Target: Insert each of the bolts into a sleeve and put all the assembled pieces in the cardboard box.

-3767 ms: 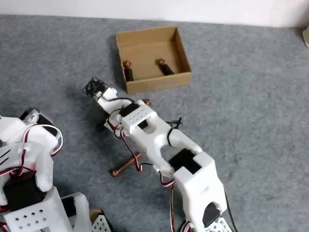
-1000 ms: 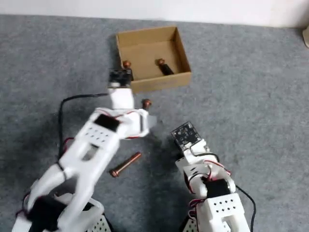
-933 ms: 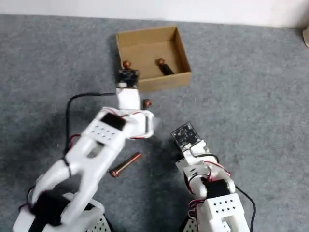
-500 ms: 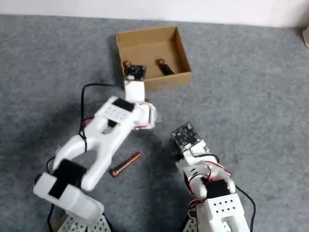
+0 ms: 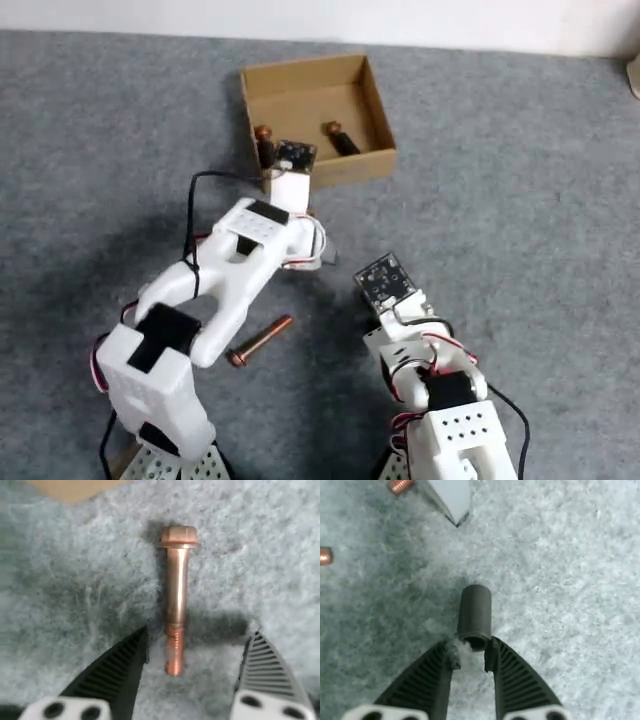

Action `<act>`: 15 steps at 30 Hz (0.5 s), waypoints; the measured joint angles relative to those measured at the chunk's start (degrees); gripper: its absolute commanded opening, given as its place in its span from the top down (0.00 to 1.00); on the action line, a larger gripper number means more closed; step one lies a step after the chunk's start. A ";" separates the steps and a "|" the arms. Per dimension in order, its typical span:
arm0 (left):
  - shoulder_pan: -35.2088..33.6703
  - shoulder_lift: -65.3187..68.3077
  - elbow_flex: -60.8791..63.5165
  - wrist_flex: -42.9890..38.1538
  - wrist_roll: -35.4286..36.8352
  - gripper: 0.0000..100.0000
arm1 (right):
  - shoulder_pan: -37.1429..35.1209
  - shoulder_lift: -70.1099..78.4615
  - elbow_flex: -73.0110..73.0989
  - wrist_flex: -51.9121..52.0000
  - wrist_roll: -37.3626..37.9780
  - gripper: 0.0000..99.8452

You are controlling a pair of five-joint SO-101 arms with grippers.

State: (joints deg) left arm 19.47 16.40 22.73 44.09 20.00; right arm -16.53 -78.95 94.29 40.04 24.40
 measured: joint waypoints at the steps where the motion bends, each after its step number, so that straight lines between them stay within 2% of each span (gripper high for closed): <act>1: 0.00 0.53 -0.62 0.09 0.09 0.72 | 0.00 0.00 0.00 0.00 0.00 1.00; 3: 0.00 1.32 -2.02 0.62 0.09 0.78 | 0.00 0.00 0.00 0.00 0.00 1.00; 7: 0.00 3.69 -6.33 4.40 1.14 1.00 | 0.00 0.00 0.00 0.00 0.00 1.00; 9: 0.53 5.54 -9.76 6.15 1.23 0.97 | 0.00 0.00 0.00 0.00 0.00 1.00; 15: 1.93 11.16 -19.34 15.82 0.88 1.00 | 0.00 0.00 0.00 0.00 0.00 1.00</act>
State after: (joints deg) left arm 21.41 27.56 3.38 59.91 20.88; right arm -16.53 -78.95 94.29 40.04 24.40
